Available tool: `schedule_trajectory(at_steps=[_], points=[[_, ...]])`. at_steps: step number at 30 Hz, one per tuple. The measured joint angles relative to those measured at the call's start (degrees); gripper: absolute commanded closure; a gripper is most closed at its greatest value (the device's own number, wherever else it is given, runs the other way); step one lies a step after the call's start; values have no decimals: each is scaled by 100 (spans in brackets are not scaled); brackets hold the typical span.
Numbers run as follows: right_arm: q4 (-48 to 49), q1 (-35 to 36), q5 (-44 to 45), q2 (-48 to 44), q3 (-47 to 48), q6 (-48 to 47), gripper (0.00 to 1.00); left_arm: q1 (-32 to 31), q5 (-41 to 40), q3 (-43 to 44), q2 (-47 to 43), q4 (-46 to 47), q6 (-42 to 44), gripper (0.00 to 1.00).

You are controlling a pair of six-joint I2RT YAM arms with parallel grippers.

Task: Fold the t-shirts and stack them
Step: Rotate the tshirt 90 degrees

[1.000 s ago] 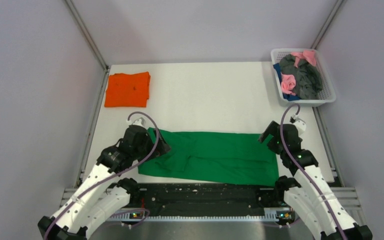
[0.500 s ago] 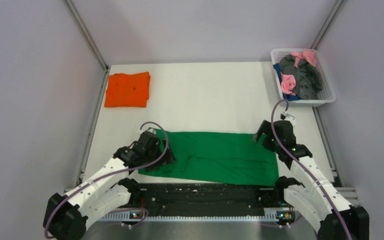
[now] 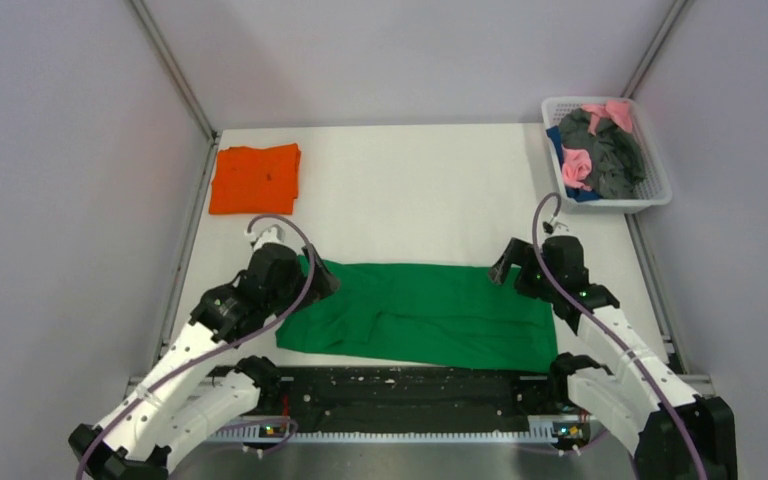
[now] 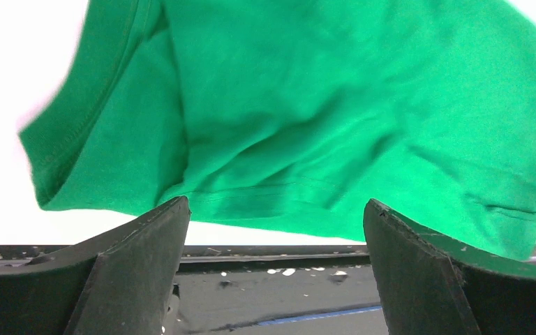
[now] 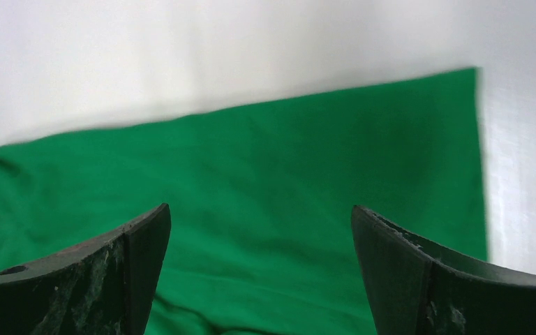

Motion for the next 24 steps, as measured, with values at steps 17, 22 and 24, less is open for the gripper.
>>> schedule_trajectory(at_steps=[17, 22, 24], points=[[1327, 26, -1762, 1388, -293, -181, 1, 280, 920, 398, 4024, 2295, 505, 1], [1412, 28, -1893, 1401, -332, -282, 1, 610, 1145, 1615, 5355, 2483, 695, 1], [1419, 57, -1943, 1401, -334, -269, 1, 774, 1316, 2367, 6024, 2549, 752, 1]])
